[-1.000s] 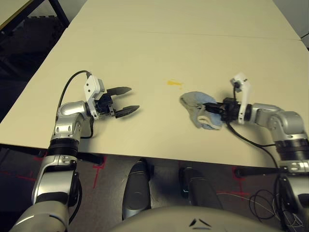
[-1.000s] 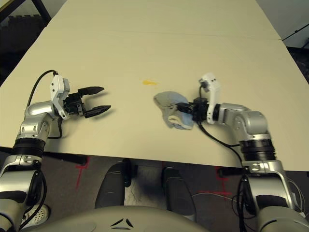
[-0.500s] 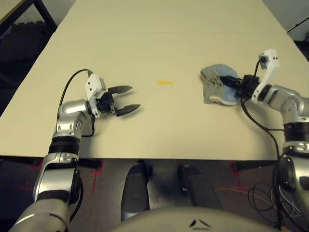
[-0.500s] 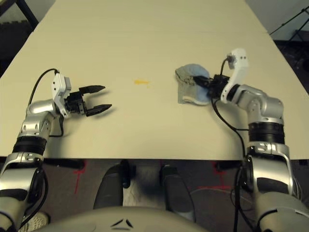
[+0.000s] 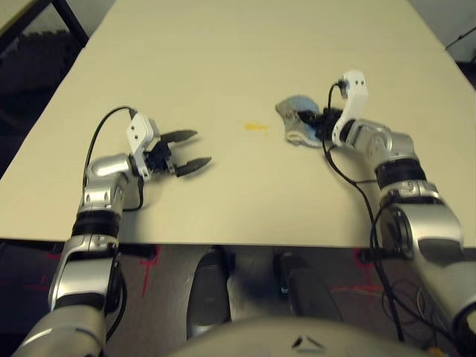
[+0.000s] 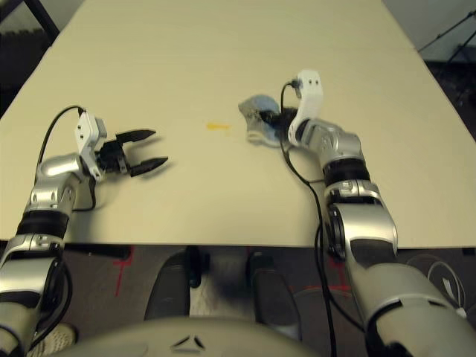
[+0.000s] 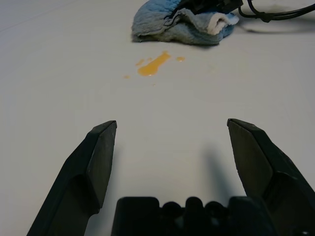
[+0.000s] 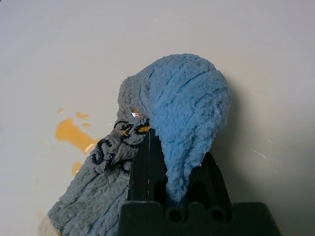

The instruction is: Wipe the water off the table with a rag.

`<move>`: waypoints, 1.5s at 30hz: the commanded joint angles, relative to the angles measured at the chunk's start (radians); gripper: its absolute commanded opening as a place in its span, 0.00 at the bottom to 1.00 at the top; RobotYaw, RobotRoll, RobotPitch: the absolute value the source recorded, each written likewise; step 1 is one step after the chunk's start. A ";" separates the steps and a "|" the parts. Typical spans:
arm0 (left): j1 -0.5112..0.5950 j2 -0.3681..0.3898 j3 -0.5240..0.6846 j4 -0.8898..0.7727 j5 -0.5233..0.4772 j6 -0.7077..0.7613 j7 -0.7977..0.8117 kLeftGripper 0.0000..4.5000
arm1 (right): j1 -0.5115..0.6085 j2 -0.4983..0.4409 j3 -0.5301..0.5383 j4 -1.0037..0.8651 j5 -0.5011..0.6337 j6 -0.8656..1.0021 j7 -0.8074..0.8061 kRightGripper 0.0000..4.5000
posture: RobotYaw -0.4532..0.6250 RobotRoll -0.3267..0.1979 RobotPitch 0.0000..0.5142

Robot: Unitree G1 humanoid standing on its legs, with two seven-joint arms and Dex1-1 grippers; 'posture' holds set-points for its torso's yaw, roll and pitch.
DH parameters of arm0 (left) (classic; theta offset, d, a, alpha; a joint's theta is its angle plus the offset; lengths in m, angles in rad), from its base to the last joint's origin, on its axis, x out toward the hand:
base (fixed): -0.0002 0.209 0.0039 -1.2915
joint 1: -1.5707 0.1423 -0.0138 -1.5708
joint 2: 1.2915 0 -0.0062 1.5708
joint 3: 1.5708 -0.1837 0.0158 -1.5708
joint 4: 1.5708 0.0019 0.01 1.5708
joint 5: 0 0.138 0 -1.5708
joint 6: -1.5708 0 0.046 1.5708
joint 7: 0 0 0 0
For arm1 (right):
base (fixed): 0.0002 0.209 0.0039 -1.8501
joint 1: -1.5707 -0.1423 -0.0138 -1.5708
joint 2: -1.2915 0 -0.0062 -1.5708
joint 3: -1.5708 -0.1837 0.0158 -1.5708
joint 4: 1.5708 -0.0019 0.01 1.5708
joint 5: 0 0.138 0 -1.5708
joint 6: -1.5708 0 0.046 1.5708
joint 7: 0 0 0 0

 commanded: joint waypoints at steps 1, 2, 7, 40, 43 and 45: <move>0.028 0.015 0.008 -0.040 0.001 0.014 0.009 1.00 | -0.032 0.091 0.047 0.087 -0.031 -0.001 0.045 0.03 | 0.59 0.62 0.37; 0.033 0.017 0.009 -0.047 0.000 0.017 0.012 1.00 | -0.045 0.114 0.052 0.102 -0.041 -0.006 0.050 0.03 | 0.59 0.62 0.37; 0.047 0.024 0.011 -0.068 -0.002 0.028 0.025 1.00 | -0.077 0.203 0.084 0.141 -0.079 -0.016 0.091 0.03 | 0.60 0.62 0.37; -0.015 -0.022 -0.023 0.006 0.022 0.006 0.026 1.00 | 0.159 -0.302 -0.116 -0.392 0.121 0.342 0.212 0.03 | 0.50 0.62 0.38; -0.027 -0.029 -0.027 0.025 0.025 -0.004 0.023 1.00 | 0.152 -0.396 -0.151 -0.406 0.138 0.370 0.211 0.03 | 0.49 0.62 0.37; -0.035 -0.033 -0.028 0.037 0.027 -0.010 0.022 1.00 | 0.157 -0.464 -0.151 -0.403 0.132 0.373 0.223 0.03 | 0.49 0.62 0.37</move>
